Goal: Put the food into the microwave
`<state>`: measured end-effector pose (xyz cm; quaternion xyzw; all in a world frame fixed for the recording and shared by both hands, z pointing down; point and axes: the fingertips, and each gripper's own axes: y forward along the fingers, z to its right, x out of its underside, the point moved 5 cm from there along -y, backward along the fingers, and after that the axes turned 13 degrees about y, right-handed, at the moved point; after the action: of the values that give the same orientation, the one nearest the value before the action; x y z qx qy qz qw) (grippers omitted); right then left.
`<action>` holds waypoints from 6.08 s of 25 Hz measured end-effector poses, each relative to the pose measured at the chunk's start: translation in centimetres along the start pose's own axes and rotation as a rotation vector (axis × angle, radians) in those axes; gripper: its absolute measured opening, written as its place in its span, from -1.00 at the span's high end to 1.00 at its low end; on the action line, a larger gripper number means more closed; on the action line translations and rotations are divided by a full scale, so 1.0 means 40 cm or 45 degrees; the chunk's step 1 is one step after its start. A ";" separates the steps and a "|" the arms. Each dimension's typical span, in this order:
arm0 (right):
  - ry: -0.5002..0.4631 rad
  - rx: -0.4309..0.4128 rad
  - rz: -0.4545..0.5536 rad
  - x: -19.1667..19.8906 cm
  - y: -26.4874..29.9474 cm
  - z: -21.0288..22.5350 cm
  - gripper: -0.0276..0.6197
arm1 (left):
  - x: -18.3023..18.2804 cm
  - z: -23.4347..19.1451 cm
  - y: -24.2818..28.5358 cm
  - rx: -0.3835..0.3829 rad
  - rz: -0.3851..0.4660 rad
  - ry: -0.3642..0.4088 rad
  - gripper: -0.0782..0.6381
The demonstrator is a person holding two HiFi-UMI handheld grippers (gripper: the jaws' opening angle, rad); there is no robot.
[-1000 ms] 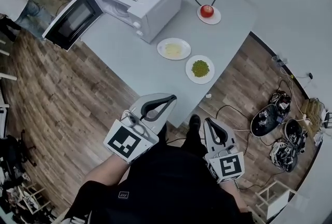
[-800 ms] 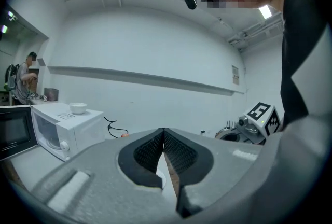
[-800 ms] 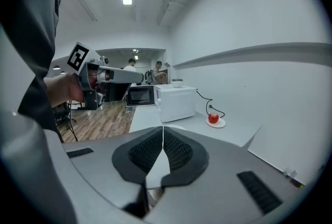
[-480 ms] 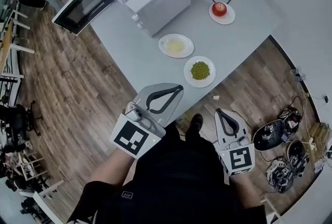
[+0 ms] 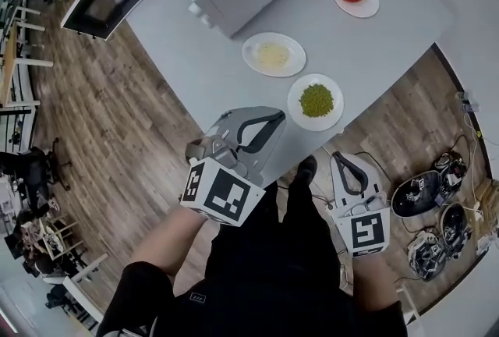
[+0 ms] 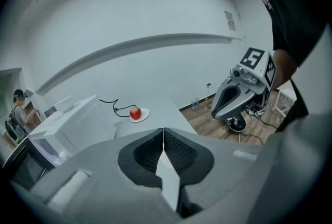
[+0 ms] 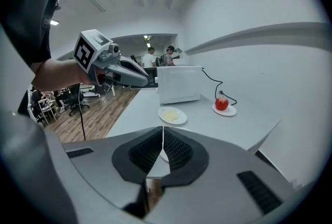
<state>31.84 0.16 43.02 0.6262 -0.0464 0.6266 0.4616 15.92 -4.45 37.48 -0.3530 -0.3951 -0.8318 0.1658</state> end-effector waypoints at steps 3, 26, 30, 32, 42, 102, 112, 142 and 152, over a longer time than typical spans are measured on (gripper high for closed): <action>0.037 -0.002 -0.011 0.029 0.046 0.029 0.86 | 0.036 0.010 0.054 0.033 -0.065 0.071 0.76; -0.089 0.142 -0.104 0.270 0.194 0.180 0.86 | 0.270 0.089 0.370 0.423 -0.538 0.738 0.75; -0.109 0.139 -0.099 0.274 0.208 0.180 0.86 | 0.283 0.081 0.404 0.410 -0.553 0.760 0.75; -0.152 0.137 -0.102 0.273 0.214 0.180 0.86 | 0.284 0.078 0.411 0.405 -0.564 0.762 0.75; -0.637 0.204 -0.165 0.283 0.235 0.168 0.76 | 0.281 0.059 0.444 0.492 -0.537 0.663 0.75; -1.696 0.323 -0.019 0.268 0.350 0.079 0.82 | 0.184 0.041 0.661 1.042 -0.671 0.647 0.57; -1.709 0.467 0.068 0.266 0.332 0.094 0.85 | 0.122 -0.080 0.598 0.559 -0.572 0.803 0.58; -1.759 0.829 0.104 -0.179 0.111 -0.054 0.85 | -0.020 -0.124 -0.080 -0.046 -0.411 0.740 0.58; -1.779 0.852 0.249 -0.295 0.019 -0.142 0.85 | -0.075 -0.104 -0.229 -0.167 -0.446 0.720 0.58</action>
<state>24.66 -2.81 32.43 0.9746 -0.1898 0.1054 0.0548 11.03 -1.88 28.57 -0.0448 -0.3336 -0.9363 0.1002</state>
